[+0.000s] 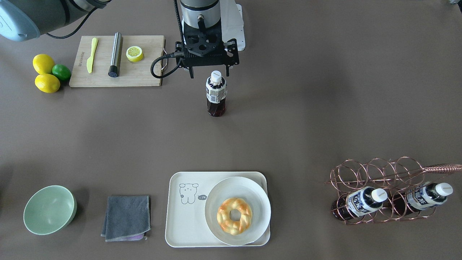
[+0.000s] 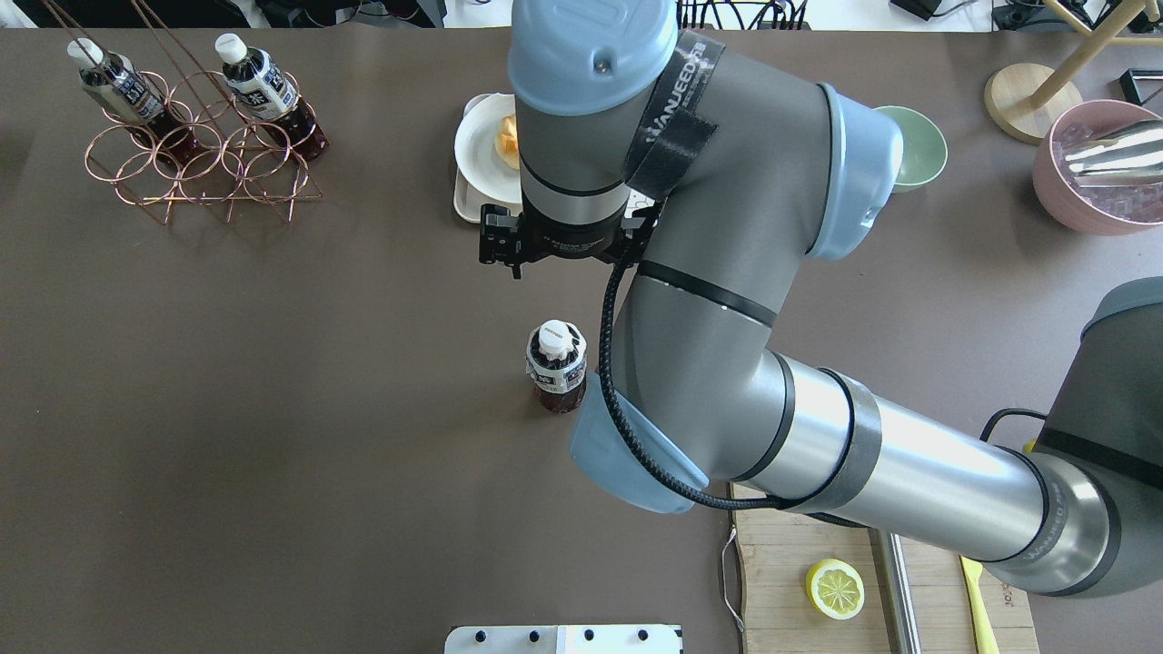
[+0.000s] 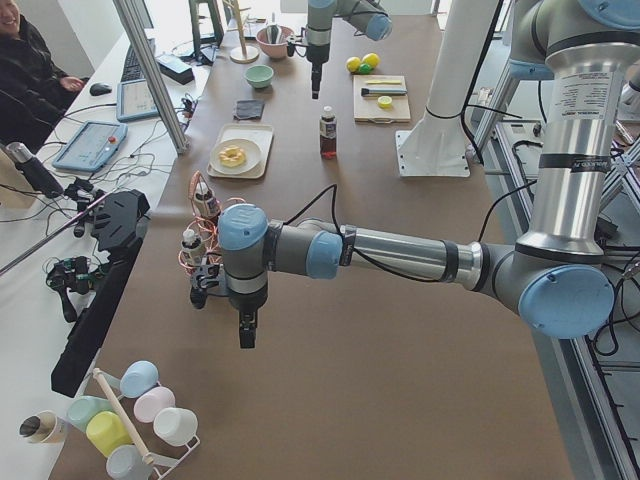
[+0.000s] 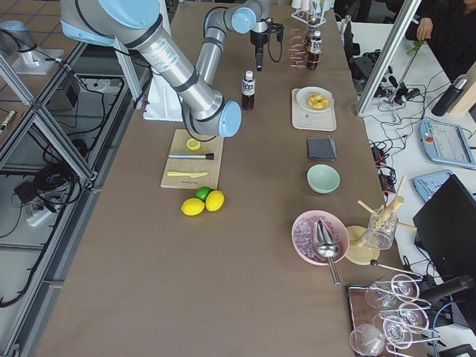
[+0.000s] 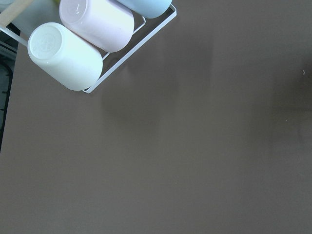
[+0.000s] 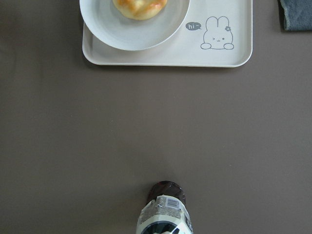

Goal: Place tea on tray
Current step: 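Lower the right gripper onto the bottle cap and grasp it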

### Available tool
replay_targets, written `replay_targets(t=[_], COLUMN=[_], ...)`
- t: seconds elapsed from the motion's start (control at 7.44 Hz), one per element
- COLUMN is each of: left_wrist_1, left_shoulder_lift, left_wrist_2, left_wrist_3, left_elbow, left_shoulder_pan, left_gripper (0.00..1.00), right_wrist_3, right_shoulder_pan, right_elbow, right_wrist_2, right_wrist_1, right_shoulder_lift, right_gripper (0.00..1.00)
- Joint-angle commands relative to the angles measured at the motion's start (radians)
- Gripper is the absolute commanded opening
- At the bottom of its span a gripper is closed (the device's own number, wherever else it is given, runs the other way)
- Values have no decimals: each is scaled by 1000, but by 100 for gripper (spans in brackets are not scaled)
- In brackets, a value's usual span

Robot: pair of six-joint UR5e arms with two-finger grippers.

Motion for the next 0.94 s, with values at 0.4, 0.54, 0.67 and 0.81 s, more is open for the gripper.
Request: replay_targets(t=[0.4,0.54,0.67,0.81], left_wrist_1=[-4,-6,-6,-6], left_shoulder_lift=[-16,-16,-14,-14], left_wrist_2=[5,5,5,5], left_wrist_3=[4,4,5,5], left_elbow=[22,22,23,27], left_shoulder_pan=[-1,-1,-2,-2], left_gripper=[97,97,97,97], right_wrist_3=[47,39,13,10], right_shoulder_pan=[-109,-97,-87,-83], right_elbow=[-19,-22,-31,-34], right_wrist_2=[-90,-90,-91,-96], right_wrist_1=[81,80,80,80], right_shoulder_lift=[-14,-21,-27,-32], right_gripper=[100,100,96,92])
